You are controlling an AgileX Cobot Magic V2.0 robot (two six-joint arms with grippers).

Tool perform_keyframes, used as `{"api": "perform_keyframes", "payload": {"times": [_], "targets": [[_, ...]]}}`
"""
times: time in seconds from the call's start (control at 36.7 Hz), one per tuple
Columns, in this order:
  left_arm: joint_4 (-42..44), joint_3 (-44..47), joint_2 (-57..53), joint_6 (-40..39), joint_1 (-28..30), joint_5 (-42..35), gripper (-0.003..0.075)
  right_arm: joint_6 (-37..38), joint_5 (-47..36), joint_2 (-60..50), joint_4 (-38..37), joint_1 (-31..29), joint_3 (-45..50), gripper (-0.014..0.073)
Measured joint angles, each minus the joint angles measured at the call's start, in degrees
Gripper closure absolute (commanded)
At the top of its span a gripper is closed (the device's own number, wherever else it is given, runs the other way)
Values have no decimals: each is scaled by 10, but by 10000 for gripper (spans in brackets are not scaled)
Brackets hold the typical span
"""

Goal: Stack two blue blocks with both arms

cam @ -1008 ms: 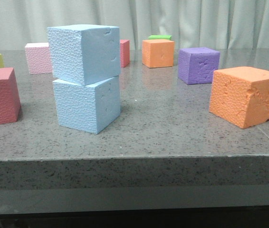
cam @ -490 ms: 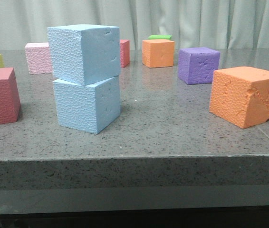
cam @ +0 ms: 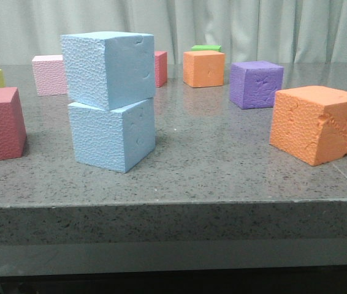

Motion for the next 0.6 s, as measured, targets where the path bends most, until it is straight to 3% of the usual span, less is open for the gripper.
{"api": "perform_keyframes", "payload": {"times": [0.33, 0.6], "targets": [[9, 110, -39, 0, 32, -56, 741, 0, 0, 0, 0, 0, 0, 660], [10, 242, -40, 0, 185, -125, 741, 0, 0, -1, 0, 0, 0, 660]]}}
